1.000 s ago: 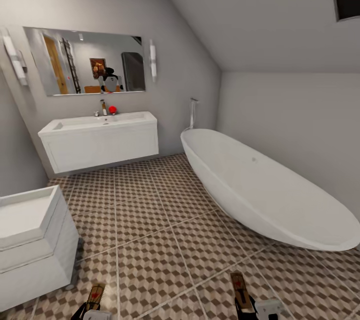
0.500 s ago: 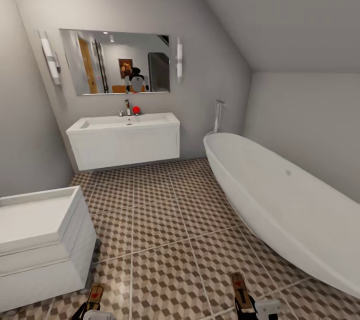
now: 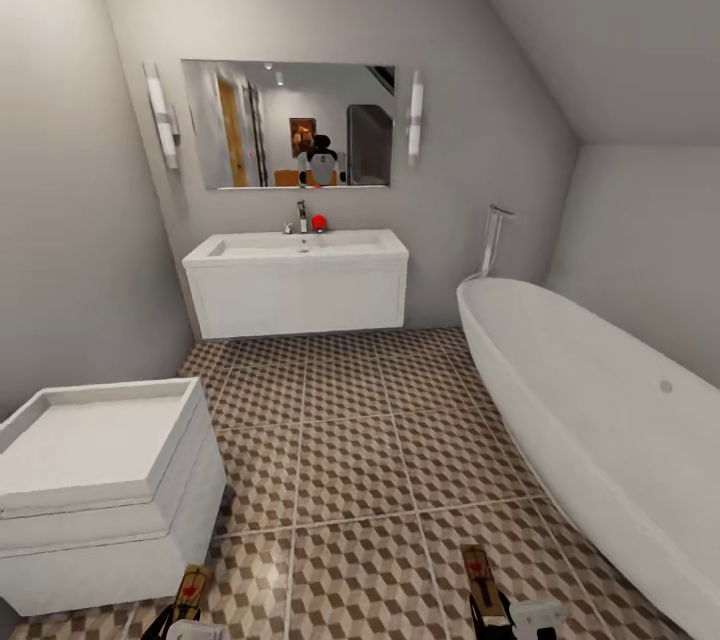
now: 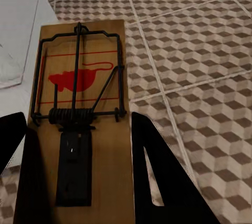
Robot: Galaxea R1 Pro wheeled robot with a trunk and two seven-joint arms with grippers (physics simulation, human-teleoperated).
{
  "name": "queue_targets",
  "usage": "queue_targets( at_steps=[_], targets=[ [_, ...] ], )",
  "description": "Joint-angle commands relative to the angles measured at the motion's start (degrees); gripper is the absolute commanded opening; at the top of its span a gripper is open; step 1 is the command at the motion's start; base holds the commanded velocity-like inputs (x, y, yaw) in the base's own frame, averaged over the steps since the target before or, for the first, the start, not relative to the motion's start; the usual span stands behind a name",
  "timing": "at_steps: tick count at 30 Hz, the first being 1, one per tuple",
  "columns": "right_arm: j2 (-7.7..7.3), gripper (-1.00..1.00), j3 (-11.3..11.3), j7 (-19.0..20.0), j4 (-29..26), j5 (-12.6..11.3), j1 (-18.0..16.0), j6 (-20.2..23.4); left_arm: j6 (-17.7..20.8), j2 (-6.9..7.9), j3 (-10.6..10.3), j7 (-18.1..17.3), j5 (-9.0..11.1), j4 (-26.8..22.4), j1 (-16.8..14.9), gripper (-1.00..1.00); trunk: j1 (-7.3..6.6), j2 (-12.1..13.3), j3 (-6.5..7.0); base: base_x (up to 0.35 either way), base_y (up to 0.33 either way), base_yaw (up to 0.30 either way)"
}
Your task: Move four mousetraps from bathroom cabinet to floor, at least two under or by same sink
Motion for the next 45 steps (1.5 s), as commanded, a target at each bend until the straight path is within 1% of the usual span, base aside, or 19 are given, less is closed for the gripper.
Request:
queue_targets(
  at_steps=[1,7,10,18,45],
  targets=[
    [-0.02,-1.0,-0.02,0.14,0.01,0.14,-0.02,-0.15,-0.27,-0.04,-0.52,0.06,0.47,0.2,-0.08,-1.0,0.03,-0.03,-0.06,0.331,0.0,0.288],
    [-0.02,-1.0,-0.02,0.16,0.01,0.14,-0.02,-0.13,-0.27,-0.04,-0.51,0.06,0.47,0.2,-0.1,-1.0,0.03,-0.03,-0.06,0.331,0.0,0.278],
    [-0.02,-1.0,-0.02,0.21,0.01,0.14,-0.02,-0.15,-0.27,-0.04,-0.51,0.06,0.47,0.2,-0.1,-1.0,0.03,-0.03,-0.06,0.331,0.0,0.12],
    [-0.02,-1.0,-0.02,0.23,0.01,0.14,-0.02,-0.14,-0.27,-0.04,-0.54,0.06,0.47,0.21,-0.11,-1.0,0.03,-0.03,-0.06,0.33,-0.074,0.012],
    [-0.02,-1.0,-0.02,0.23,0.01,0.14,-0.02,-0.33,-0.27,-0.22,-0.51,0.06,0.47,0.2,-0.1,-1.0,0.03,-0.03,-0.06,0.309,-0.174,0.001]
  ],
)
